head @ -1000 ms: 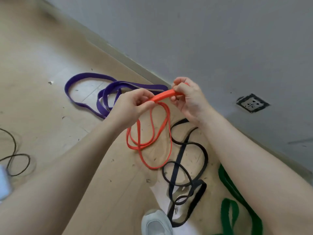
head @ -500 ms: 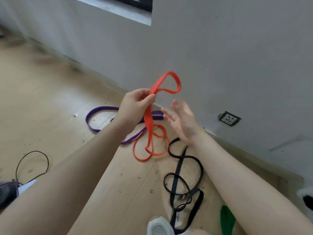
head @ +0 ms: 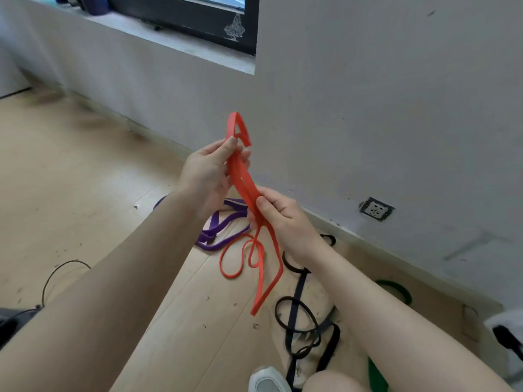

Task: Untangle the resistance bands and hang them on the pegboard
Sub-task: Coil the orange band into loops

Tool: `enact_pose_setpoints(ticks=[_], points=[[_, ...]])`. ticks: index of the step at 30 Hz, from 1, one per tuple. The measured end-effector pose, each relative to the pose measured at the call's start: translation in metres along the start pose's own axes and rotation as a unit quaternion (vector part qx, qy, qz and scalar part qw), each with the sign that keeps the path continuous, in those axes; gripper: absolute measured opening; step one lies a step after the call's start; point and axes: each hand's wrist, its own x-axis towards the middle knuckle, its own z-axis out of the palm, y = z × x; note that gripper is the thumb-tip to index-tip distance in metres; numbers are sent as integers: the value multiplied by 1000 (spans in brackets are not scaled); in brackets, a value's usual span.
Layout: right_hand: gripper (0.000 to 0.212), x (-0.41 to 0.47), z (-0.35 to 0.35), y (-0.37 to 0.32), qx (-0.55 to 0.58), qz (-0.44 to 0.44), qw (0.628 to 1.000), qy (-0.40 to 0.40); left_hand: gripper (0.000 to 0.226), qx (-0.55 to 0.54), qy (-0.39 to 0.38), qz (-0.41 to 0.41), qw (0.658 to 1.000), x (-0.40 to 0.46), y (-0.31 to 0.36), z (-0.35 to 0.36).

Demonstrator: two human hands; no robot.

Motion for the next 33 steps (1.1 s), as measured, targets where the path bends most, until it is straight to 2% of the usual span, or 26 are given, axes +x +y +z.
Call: enact_pose_setpoints(ticks=[2, 4, 6, 8, 10, 11, 12, 14, 15, 16, 17, 19, 20, 21, 24, 27, 30, 33], points=[[28, 5, -4, -2, -122, -18, 992, 22, 11, -13, 2, -10, 1000, -2, 2, -3], [27, 11, -5, 2, -293, -49, 951, 81, 15, 3, 7, -2, 1000, -7, 1, -4], [25, 17, -3, 5, -385, -72, 911, 130, 21, 62, 20, 24, 998, -14, 0, -5], [22, 21, -4, 5, -387, -85, 905, 152, 18, 137, 30, 76, 987, -20, 2, -6], [20, 24, -13, 4, -326, -71, 931, 146, 19, 203, 26, 119, 972, -26, 7, -8], [19, 25, -17, 4, -309, -65, 937, 147, 22, 227, 21, 125, 966, -27, 9, -9], [18, 25, -19, 3, -325, -76, 928, 167, 23, 240, 19, 122, 963, -29, 11, -10], [17, 26, -10, 5, -459, -135, 848, 228, 23, 227, 24, 96, 969, -30, 10, -12], [18, 26, 1, 6, -497, -162, 821, 231, 22, 205, 36, 85, 974, -30, 8, -12], [21, 26, 12, 11, -505, -186, 815, 215, 22, 183, 53, 78, 979, -29, 8, -12], [23, 26, 22, 12, -474, -178, 846, 167, 20, 163, 73, 73, 981, -29, 8, -13], [23, 24, 36, 12, -297, -91, 944, 107, 17, 120, 106, 63, 985, -27, 10, -17], [23, 22, 39, 13, -209, -45, 972, 95, 15, 101, 115, 58, 986, -26, 11, -20], [24, 20, 42, 13, -156, -18, 984, 84, 15, 95, 120, 53, 987, -26, 12, -23], [26, 14, 46, 16, -124, 14, 992, 28, 15, 132, 136, 45, 981, -28, 11, -31], [22, 12, 52, 16, -102, 37, 994, -33, 25, 120, 161, 32, 979, -27, 11, -36], [23, 15, 57, 19, -218, 20, 975, -38, 27, 97, 166, 10, 981, -23, 12, -41], [13, 19, 58, 10, -187, 18, 982, -28, 13, 83, 135, 16, 987, -21, 14, -49]])
